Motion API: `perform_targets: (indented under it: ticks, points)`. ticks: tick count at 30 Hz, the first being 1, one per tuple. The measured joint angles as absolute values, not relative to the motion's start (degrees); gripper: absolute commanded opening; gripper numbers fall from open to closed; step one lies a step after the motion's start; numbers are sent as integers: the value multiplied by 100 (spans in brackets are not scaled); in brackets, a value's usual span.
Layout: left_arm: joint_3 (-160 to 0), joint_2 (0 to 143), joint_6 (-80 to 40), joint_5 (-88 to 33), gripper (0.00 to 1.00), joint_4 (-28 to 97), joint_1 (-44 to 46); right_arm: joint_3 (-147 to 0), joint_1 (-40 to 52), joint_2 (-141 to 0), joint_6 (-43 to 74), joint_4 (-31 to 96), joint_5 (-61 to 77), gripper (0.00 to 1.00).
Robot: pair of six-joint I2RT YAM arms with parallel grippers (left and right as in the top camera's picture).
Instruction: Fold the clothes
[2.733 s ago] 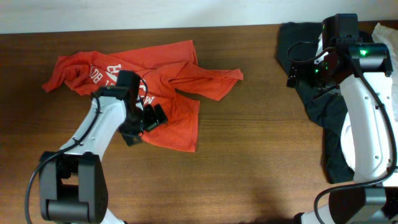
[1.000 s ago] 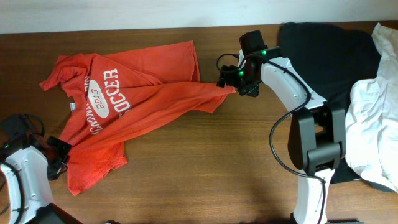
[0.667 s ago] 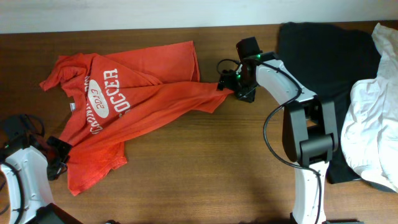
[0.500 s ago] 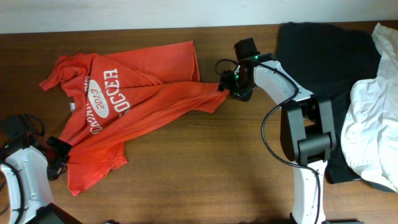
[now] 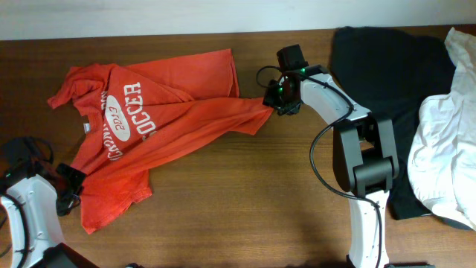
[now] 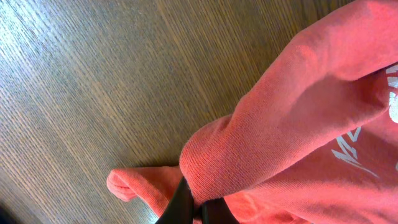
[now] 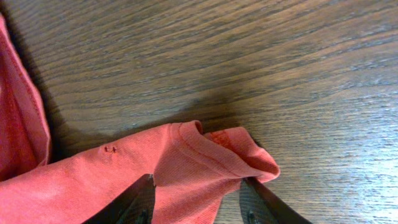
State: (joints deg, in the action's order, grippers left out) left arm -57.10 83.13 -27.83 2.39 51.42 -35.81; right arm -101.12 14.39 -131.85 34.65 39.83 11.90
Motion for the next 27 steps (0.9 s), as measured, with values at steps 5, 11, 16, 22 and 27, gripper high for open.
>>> perform_targets:
  ticks: [5, 11, 16, 22, 27]
  points:
    - [-5710, 8313, -2783, 239, 0, 5142, -3581, -10112, 1441, -13185, 3476, 3924, 1122, 31]
    - [-5710, 8313, -2783, 239, 0, 5142, -3581, -10108, 1441, -13187, 3476, 3935, 932, 4]
    - [-5710, 8313, -2783, 211, 0, 5050, -3581, -10121, 1428, -13187, 3269, 4230, 860, 4]
    - [-6584, 8320, -2408, -161, 0, 4932, -3354, -11045, 1076, -12781, 2464, 5601, 854, 4]
    - [-8256, 8324, -1662, -276, 0, 5205, -2655, -12658, 681, -11666, 2029, 6910, 576, 4]
